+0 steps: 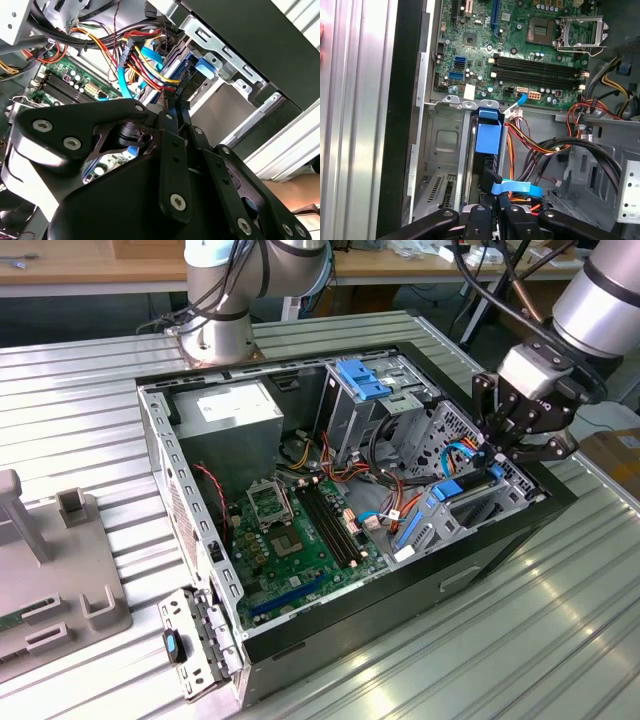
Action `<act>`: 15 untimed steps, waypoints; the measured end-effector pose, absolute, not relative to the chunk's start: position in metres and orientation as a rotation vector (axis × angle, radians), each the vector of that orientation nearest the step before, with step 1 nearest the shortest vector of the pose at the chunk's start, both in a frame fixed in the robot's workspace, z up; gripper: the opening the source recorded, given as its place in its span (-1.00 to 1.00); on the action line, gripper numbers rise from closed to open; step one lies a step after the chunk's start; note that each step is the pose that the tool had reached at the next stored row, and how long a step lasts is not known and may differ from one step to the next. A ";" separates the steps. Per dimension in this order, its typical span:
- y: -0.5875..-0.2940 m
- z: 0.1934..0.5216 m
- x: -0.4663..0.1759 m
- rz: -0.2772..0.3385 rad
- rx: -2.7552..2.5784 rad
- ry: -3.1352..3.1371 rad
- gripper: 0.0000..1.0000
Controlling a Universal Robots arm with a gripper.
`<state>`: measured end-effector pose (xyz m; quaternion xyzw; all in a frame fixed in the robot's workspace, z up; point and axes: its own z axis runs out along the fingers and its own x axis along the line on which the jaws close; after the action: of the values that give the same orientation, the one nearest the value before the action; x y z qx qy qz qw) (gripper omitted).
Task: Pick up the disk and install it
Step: 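Insert the first disk wire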
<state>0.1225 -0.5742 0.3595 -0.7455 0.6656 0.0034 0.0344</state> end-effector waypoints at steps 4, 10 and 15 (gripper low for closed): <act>-0.575 0.356 0.122 0.009 -2.272 2.069 -0.67; -0.575 0.353 0.122 0.008 -2.261 2.081 -0.67; -0.576 0.351 0.122 0.008 -2.257 2.085 -0.67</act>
<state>0.1216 -0.5763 0.3515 -0.7341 0.6781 0.0028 0.0344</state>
